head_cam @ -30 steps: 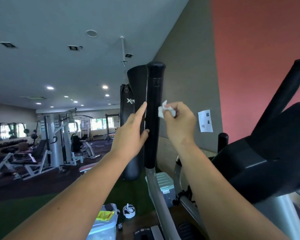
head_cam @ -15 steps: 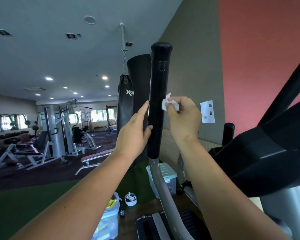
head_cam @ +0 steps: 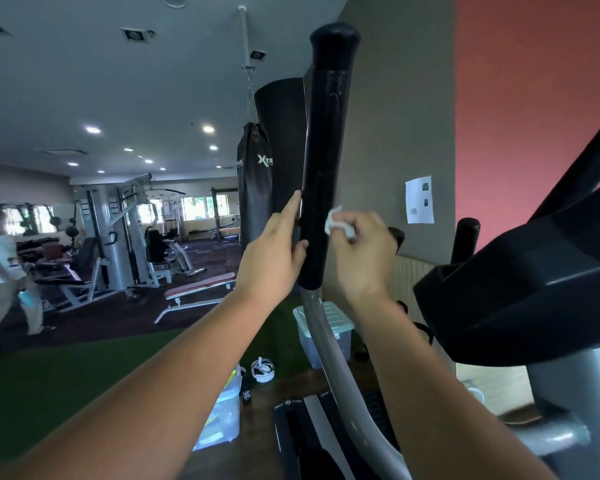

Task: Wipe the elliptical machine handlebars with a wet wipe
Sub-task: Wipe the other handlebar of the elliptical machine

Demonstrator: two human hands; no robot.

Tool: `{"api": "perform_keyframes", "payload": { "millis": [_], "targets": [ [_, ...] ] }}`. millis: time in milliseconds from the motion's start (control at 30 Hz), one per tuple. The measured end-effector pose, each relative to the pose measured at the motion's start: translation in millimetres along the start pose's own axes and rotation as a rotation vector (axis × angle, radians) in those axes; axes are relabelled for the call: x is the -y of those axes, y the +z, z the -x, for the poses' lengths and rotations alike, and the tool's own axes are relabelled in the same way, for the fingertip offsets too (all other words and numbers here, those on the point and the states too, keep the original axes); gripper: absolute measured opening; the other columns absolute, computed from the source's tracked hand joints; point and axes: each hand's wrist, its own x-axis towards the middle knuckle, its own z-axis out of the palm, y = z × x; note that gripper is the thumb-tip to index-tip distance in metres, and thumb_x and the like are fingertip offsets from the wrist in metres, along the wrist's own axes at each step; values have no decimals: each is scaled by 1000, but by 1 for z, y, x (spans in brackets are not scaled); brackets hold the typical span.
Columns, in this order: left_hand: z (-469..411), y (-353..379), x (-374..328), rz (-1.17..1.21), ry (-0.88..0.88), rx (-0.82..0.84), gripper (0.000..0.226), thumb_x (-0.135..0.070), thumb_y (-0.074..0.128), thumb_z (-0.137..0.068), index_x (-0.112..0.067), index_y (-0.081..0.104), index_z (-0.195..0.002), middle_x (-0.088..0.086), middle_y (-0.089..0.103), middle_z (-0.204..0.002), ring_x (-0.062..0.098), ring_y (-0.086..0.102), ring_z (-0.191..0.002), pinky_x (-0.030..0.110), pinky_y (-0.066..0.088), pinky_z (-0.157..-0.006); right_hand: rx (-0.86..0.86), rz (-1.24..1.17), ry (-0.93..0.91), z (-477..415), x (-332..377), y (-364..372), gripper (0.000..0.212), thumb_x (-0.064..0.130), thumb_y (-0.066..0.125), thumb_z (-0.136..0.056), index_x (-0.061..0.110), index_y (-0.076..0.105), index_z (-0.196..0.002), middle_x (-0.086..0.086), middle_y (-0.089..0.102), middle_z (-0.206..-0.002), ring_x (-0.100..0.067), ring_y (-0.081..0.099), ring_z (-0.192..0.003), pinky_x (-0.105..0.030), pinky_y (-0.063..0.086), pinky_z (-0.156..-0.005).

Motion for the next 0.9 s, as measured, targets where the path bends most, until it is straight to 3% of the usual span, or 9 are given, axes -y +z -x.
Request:
{"api": "perform_keyframes", "payload": {
  "millis": [100, 167, 267, 367, 600, 733, 900],
  "targets": [
    [8, 4, 7, -34, -8, 36, 85, -25, 64, -98, -32, 9, -163, 4, 60, -133, 16, 67, -74, 37, 59, -70, 140, 74, 155, 33, -33, 6, 15, 6, 64, -90, 19, 73, -89, 10, 62, -94, -10, 63, -86, -16, 50, -76],
    [12, 6, 11, -50, -3, 59, 87, -23, 64, -97, -31, 8, -163, 5, 61, -131, 16, 68, -75, 37, 60, -69, 92, 27, 222, 35, -40, 7, 16, 6, 64, -89, 19, 74, -90, 12, 64, -94, -6, 64, -88, -21, 52, -79],
    [15, 11, 15, -70, 16, 70, 88, -19, 63, -97, -30, 6, -164, 4, 63, -125, 17, 69, -74, 37, 60, -68, -40, -103, 222, 16, -28, 7, 15, 10, 67, -91, 22, 74, -94, 17, 65, -98, 1, 64, -89, -7, 49, -77],
    [18, 13, 17, -56, -7, 76, 89, -18, 64, -97, -32, 6, -163, 5, 61, -135, 17, 69, -76, 37, 60, -69, -47, -95, 208, 15, -27, 16, 15, 10, 67, -91, 24, 73, -94, 17, 64, -95, 0, 64, -85, -5, 46, -71],
    [27, 11, 9, -69, -72, 177, 92, -22, 65, -98, -31, 2, -164, 6, 46, -155, 22, 71, -94, 39, 57, -82, 170, 119, 379, 46, -52, 19, 17, 16, 58, -83, 26, 71, -79, 10, 68, -78, -12, 65, -72, -29, 55, -64],
    [28, -3, 6, -157, -63, 287, 89, -28, 65, -96, -26, 7, -164, 10, 49, -151, 29, 65, -114, 44, 55, -91, 166, 87, 393, 36, -33, 3, 20, 10, 58, -87, 21, 73, -82, 6, 68, -82, -13, 61, -71, -18, 43, -57],
    [34, -27, -8, -209, -62, 374, 72, -31, 68, -93, -20, 35, -156, 9, 56, -139, 31, 57, -125, 44, 49, -103, 165, 63, 388, 27, 10, -24, 17, 12, 58, -92, 20, 73, -88, 12, 66, -82, 0, 56, -67, -9, 39, -50]
  ]
}}
